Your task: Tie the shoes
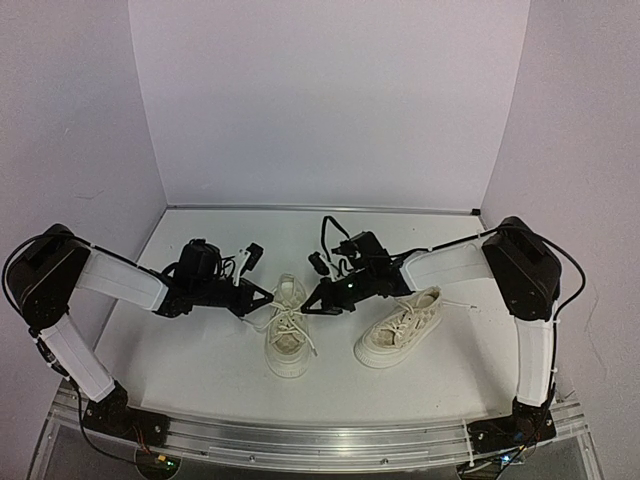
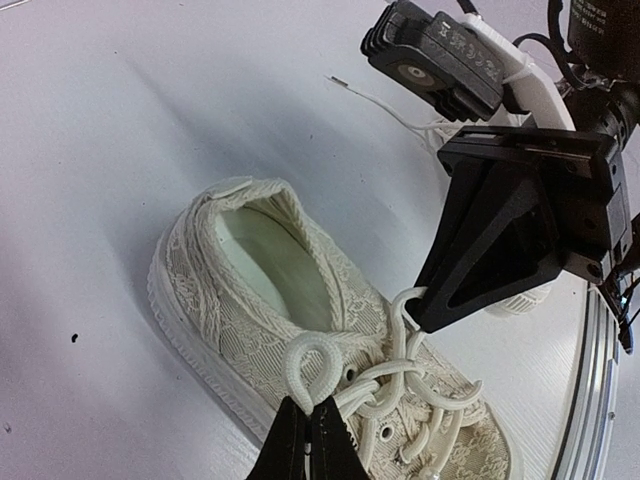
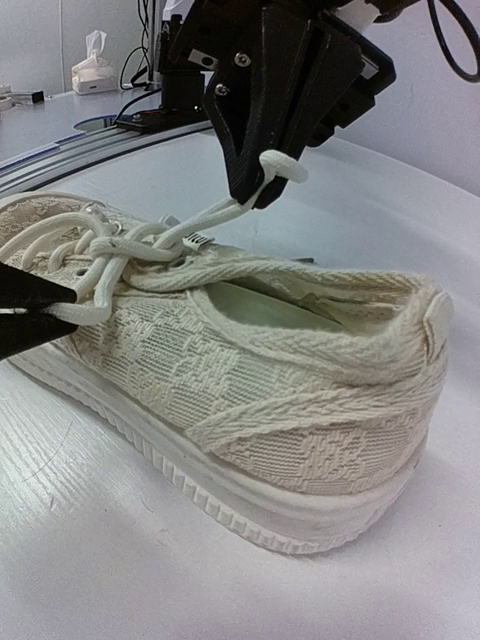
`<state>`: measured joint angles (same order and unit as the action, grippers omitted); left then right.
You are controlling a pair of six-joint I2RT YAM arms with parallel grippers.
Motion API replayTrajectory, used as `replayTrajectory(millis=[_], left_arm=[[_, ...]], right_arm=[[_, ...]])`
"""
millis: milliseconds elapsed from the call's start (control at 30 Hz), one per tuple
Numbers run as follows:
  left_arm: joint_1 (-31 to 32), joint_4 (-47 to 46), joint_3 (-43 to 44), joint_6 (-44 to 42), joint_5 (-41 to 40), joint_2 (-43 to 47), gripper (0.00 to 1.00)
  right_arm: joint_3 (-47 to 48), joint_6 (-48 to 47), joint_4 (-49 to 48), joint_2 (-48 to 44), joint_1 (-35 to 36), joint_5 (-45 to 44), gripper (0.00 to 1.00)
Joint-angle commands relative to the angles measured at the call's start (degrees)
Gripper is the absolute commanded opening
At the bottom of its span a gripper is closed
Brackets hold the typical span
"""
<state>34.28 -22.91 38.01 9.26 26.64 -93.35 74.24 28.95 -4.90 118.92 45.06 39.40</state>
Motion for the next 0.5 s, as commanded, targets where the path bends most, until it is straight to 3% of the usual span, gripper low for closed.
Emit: replayTrajectory(millis=[0,200,467], left_arm=[[-0.24,-1.04,-1.16,1.42,-4.27,4.15,0.00],[-0.65,0.50,-3.24,3.53,-10.87,6.55,0.00],[-2.25,0.90,-2.34,6.13,-12.14,3.38,0.00]], right_arm=[[-1.97,-0.31,-1.52,-3.89,-0.60,-2.58,0.00],[-7.58,-1.04,-1.43,-7.94,-1.42,-6.23,0.00],[-13.04,-2.13,-1.43,-8.40,-2.06,-8.37,0.00]])
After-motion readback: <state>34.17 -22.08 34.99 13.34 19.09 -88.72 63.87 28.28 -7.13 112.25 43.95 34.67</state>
